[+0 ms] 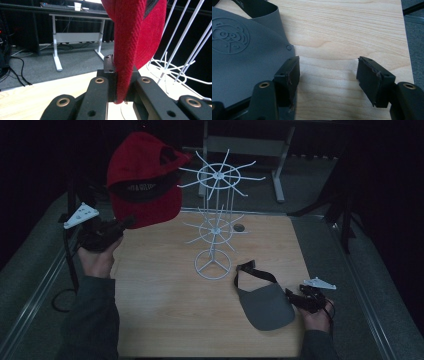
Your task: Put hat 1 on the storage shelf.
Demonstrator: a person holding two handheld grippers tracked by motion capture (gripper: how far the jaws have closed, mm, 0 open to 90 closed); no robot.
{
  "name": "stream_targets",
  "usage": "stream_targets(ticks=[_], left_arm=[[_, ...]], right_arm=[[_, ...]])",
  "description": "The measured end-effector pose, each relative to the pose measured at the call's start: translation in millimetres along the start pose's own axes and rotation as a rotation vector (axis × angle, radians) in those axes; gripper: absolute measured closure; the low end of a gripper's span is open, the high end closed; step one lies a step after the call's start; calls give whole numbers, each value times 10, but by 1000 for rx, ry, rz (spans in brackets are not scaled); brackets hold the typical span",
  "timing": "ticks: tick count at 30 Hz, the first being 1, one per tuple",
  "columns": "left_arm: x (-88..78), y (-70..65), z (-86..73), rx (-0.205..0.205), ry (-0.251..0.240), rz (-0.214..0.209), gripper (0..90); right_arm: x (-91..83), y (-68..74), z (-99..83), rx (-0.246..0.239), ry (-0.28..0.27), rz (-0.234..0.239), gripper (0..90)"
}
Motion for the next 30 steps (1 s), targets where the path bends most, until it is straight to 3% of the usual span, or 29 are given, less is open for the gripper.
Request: stream_targets(ticks=[20, 23, 30], left_arm=[[161, -87, -532, -4, 95, -24, 856], [198, -108, -646, 23, 123, -10, 855], [292, -134, -835, 32, 171, -8, 851]], right_arm=[[0, 1, -1, -2, 0, 0, 349], [-1, 2, -1, -1, 0, 1, 349], [-1, 2, -2, -1, 1, 1, 349]])
Point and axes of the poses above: each handheld gripper's, and its own axes: x roughly forward along the jaws, z roughly out of its top, y roughly to its left, the point moved 4 cm from there along x, roughly forward along the jaws, and after that the axes turned 5 degrees about y, right-handed, at the moved point
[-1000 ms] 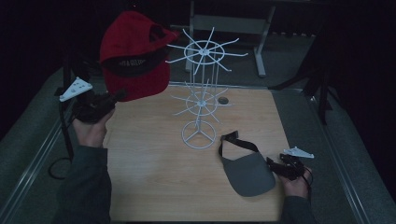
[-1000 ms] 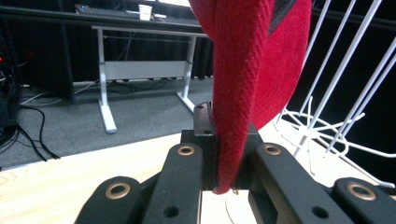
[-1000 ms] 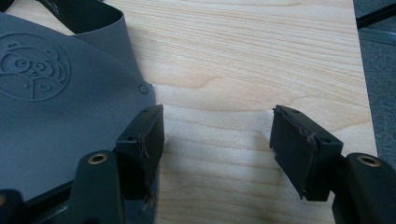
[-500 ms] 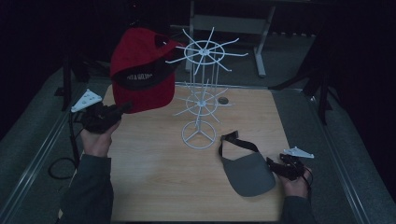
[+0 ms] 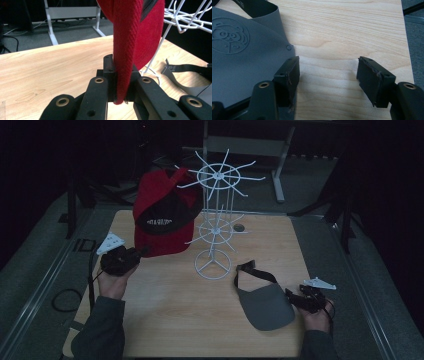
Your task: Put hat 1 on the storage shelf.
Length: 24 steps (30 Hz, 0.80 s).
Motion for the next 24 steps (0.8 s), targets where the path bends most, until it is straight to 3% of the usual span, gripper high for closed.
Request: stream_targets(ticks=[6, 12, 18, 24], left_arm=[[-5, 18, -39, 2, 10, -6, 831], [-96, 45, -42, 1, -18, -18, 717], [-177, 99, -50, 3, -24, 7, 636], [-223, 169, -87, -12, -28, 32, 620]], right_arm=[[0, 0, 0, 0, 0, 0, 349], [0, 0, 0, 0, 0, 0, 349], [0, 0, 0, 0, 0, 0, 349], [0, 0, 1, 0, -1, 0, 349]])
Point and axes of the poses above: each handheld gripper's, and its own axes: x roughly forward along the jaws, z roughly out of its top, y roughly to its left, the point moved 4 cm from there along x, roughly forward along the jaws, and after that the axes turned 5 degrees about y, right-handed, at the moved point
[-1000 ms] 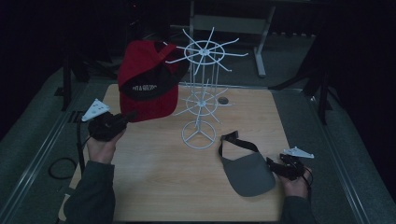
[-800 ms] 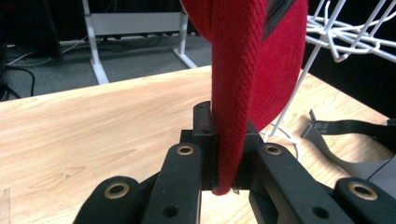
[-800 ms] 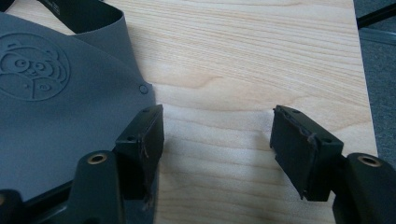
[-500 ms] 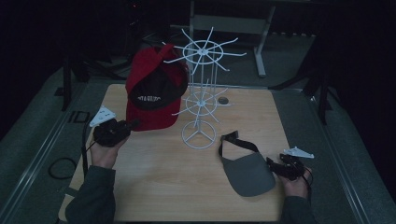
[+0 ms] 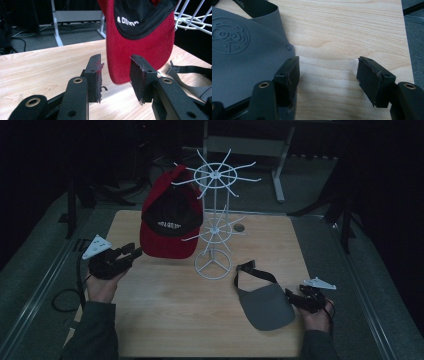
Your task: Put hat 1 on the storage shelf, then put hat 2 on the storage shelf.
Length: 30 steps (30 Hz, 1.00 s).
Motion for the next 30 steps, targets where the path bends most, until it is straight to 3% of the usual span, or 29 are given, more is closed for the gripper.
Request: stream_targets(ticks=[12, 16, 19, 22, 23, 24, 26, 28, 30], left_arm=[[85, 143, -225, -55, 46, 80, 611], [169, 159, -351, -56, 87, 94, 605], [209, 160, -401, -60, 101, 100, 604], [278, 146, -502, -67, 118, 99, 604], [278, 146, -502, -67, 118, 99, 605], [324, 122, -559, -71, 123, 93, 604], [358, 103, -600, -59, 137, 104, 605], [392, 83, -645, -58, 147, 104, 604], [422, 62, -684, -59, 153, 104, 604]], right_arm=[[-5, 7, -5, 0, 1, -1, 357], [-45, 56, 16, -22, 22, -5, 499], [-110, 105, 74, -41, 3, -13, 593], [-201, 175, 174, -76, -25, 7, 774], [-201, 175, 174, -76, -25, 7, 774], [-242, 235, 231, -114, -32, 8, 892], [-254, 257, 254, -127, -34, 11, 899], [-294, 370, 374, -184, -44, 32, 900], [-300, 407, 409, -198, -42, 37, 900]])
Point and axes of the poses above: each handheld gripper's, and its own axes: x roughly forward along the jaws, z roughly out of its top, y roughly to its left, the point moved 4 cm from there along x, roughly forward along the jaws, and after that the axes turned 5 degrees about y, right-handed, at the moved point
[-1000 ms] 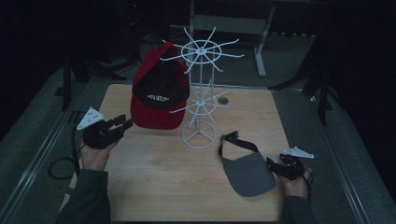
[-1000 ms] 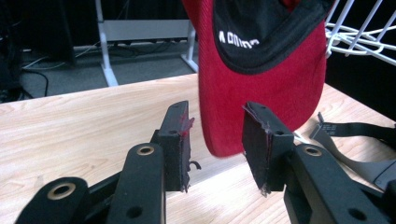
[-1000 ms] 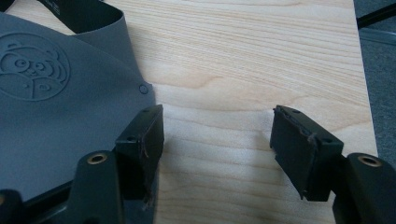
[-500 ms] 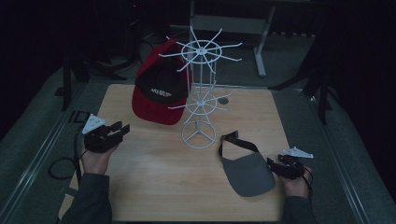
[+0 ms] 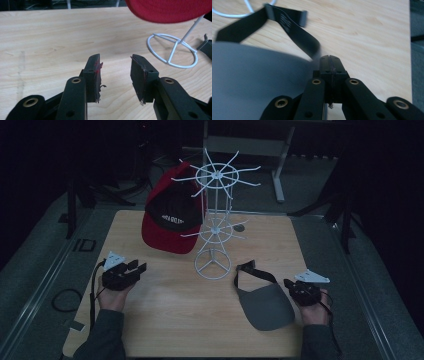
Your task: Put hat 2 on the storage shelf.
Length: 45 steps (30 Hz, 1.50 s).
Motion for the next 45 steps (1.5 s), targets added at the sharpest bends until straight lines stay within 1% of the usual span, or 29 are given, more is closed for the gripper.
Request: stream_targets(ticks=[1, 2, 3, 7, 8, 9, 10, 13, 14, 16, 19, 22, 27, 28, 30, 33, 35, 37, 39, 45], left_arm=[[17, -11, -15, 4, 5, 0, 601], [33, -21, -28, 7, 9, 2, 596], [45, -30, -39, 10, 13, 4, 596], [69, -47, -63, 14, 22, -2, 591], [76, -49, -74, 15, 25, -6, 589], [76, -49, -74, 15, 25, -6, 587], [81, -48, -82, 14, 27, -8, 587], [89, -39, -99, 8, 33, -14, 585], [93, -38, -104, 7, 33, -17, 584], [96, -39, -105, 7, 32, -17, 584], [97, -46, -106, 8, 33, -21, 584], [97, -51, -105, 7, 32, -27, 584], [115, -59, -113, 8, 38, -31, 583], [117, -62, -112, 7, 37, -32, 583], [113, -58, -111, 6, 38, -35, 583], [115, -56, -111, 6, 35, -35, 583], [118, -55, -113, 5, 36, -36, 583], [119, -54, -113, 5, 37, -37, 583], [120, -55, -115, 5, 37, -38, 583], [123, -50, -118, 3, 39, -40, 583]], right_arm=[[-1, 29, 42, -17, 0, 7, 900], [5, 91, 123, -46, -2, 21, 900], [5, 91, 123, -46, -2, 21, 900], [77, 204, 289, -85, 6, 58, 900], [133, 246, 371, -111, 15, 66, 897], [133, 246, 371, -111, 15, 66, 897], [161, 267, 411, -116, 18, 71, 891], [248, 302, 524, -140, 33, 85, 843], [298, 324, 594, -152, 39, 96, 818], [320, 338, 628, -158, 42, 105, 805], [387, 374, 722, -197, 56, 115, 771], [460, 395, 827, -233, 77, 120, 759], [506, 397, 886, -245, 88, 130, 751], [554, 411, 921, -258, 104, 139, 746], [592, 423, 942, -274, 115, 147, 742], [641, 433, 983, -287, 122, 154, 737], [660, 440, 1010, -288, 121, 158, 728], [687, 461, 1038, -297, 126, 168, 712], [715, 473, 1057, -311, 132, 165, 688], [798, 502, 1092, -315, 154, 179, 640]])
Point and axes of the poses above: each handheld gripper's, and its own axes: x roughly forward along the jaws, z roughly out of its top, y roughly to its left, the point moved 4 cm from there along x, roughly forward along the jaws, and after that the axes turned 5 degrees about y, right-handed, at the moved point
